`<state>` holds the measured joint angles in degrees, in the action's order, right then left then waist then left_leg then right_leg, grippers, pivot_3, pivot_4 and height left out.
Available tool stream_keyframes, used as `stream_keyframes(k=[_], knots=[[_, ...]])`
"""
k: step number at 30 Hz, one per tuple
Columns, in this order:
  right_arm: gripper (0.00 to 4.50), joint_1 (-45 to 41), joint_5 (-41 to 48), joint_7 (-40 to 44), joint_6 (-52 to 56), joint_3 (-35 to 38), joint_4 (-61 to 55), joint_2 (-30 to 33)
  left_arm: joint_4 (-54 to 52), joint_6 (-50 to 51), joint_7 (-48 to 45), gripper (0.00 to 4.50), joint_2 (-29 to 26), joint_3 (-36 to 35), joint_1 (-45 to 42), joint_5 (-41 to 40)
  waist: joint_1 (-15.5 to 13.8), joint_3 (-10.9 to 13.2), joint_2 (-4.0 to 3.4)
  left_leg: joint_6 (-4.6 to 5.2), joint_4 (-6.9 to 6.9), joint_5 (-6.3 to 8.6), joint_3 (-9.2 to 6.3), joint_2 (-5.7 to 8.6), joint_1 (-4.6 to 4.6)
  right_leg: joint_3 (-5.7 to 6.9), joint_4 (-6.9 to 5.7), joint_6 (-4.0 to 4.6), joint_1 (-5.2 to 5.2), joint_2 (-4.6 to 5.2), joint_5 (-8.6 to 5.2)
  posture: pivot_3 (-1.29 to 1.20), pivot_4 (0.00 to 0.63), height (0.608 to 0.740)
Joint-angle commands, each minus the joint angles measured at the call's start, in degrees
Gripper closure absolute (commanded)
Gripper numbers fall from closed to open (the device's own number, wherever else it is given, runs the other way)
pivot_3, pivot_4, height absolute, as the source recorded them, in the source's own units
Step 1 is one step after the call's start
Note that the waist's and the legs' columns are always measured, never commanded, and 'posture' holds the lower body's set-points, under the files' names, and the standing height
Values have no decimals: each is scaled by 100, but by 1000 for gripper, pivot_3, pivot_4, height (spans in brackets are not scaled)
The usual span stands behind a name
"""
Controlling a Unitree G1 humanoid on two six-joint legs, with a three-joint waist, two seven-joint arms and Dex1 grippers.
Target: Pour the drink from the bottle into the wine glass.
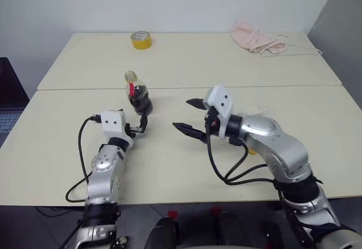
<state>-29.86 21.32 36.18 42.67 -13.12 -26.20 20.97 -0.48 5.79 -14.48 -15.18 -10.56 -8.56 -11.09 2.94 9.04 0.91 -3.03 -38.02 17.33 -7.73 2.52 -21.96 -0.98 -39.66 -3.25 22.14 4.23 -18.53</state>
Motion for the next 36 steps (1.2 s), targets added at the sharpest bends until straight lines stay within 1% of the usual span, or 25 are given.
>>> stream_keyframes(k=[1, 6, 9, 11, 14, 19, 21, 24, 25, 26, 27, 28, 30, 33, 36], knots=[[259, 234, 415, 260, 83, 531, -606, 380, -1161, 263, -373, 11, -362, 167, 384, -40, -8, 0, 0, 0, 1, 0, 1, -1, -1, -1, 4, 0, -1, 0, 0, 0, 150, 740], [259, 781, 765, 400, 187, 1052, -1019, 955, -2114, 787, -1156, 11, -869, 515, 755, -396, -88, 0, -1, 3, 1, 1, 2, -2, 5, 0, 10, 1, -14, -4, 0, 0, 150, 740], [259, 1229, 639, 323, 60, 1321, -1190, 1325, -2482, 1194, -1579, 11, -1128, 610, 766, -779, -118, 0, -1, 4, 2, 2, 4, -2, 5, 0, 20, 0, -19, -5, -1, 0, 150, 740], [259, 1510, 462, 211, -49, 1421, -1233, 1526, -2641, 1511, -1828, 11, -1245, 668, 618, -1111, -125, 0, -1, 4, 2, 2, 6, -2, 5, 0, 22, 0, -21, -6, -1, 0, 150, 740], [259, 1901, -226, -119, -424, 1385, -1077, 1829, -2771, 1807, -2254, 11, -1475, 802, 356, -1419, -127, 0, -1, 5, 2, 2, 3, -5, 14, 4, 23, 0, -35, -10, -1, 0, 150, 740], [259, 2185, -1912, -1195, -1163, 1205, -218, 2169, -2767, 2027, -2893, 11, -1805, 1009, 41, -1711, -124, 0, -1, 4, 2, 2, 8, -4, 18, 3, 27, 0, -40, -11, -1, 0, 150, 740], [259, 2209, -2166, -1317, -1315, 1166, -70, 2159, -2722, 2039, -3031, 11, -1862, 1040, -11, -1760, -118, 0, -2, 4, 7, 2, 8, -6, 19, 3, 27, 1, -40, -13, -1, 0, 150, 740], [259, 2152, -3517, -1602, -2158, 544, 468, 2672, -2272, 1626, -3549, 11, -1946, 1234, -55, -1590, -105, 0, -6, 3, 8, 1, 14, -8, 19, -1, 29, 1, -39, -14, -1, 0, 150, 740], [259, 2106, -3787, -1648, -2329, 395, 614, 2750, -2130, 1495, -3652, 11, -1937, 1267, -79, -1537, -108, -1, -7, 3, 7, 1, 15, -5, 19, 0, 29, 1, -39, -13, -1, 0, 150, 740], [259, 2074, -3910, -1663, -2423, 331, 704, 2757, -2042, 1410, -3704, 11, -1920, 1277, -97, -1507, -109, -1, -6, 3, 6, 1, 16, -6, 21, 0, 30, 1, -41, -13, -1, 0, 150, 740], [259, 1974, -4295, -1835, -2582, 172, 856, 2783, -1905, 1277, -3769, 11, -1900, 1300, -126, -1453, -108, 0, -6, 3, 6, 1, 16, -6, 21, 3, 33, 1, -43, -14, -1, 0, 150, 740], [259, 1888, -4499, -1906, -2689, 95, 993, 2766, -1789, 1165, -3807, 11, -1875, 1320, -163, -1395, -105, 0, -6, 3, 7, 1, 15, -8, 19, 3, 36, 1, -42, -16, -1, 0, 150, 740], [259, 1511, -5071, -2198, -2896, -151, 1489, 2679, -1473, 937, -3908, 11, -1783, 1376, -273, -1310, -107, 0, -7, 3, 7, 1, 16, -8, 19, 0, 36, 1, -41, -16, -1, 0, 150, 740], [259, 1157, -5369, -2255, -3182, -321, 2025, 2531, -1256, 762, -4002, 11, -1664, 1464, -370, -1250, -107, 0, -7, 2, 3, 1, 18, -7, 19, 0, 38, 1, -42, -15, -1, 0, 150, 740], [259, 1034, -5594, -2350, -3417, -385, 2347, 2394, -1241, 736, -4026, 11, -1598, 1541, -440, -1218, -111, 0, -6, 2, 10, 1, 15, -9, 16, 4, 52, 1, -43, -15, -1, 0, 150, 740]])
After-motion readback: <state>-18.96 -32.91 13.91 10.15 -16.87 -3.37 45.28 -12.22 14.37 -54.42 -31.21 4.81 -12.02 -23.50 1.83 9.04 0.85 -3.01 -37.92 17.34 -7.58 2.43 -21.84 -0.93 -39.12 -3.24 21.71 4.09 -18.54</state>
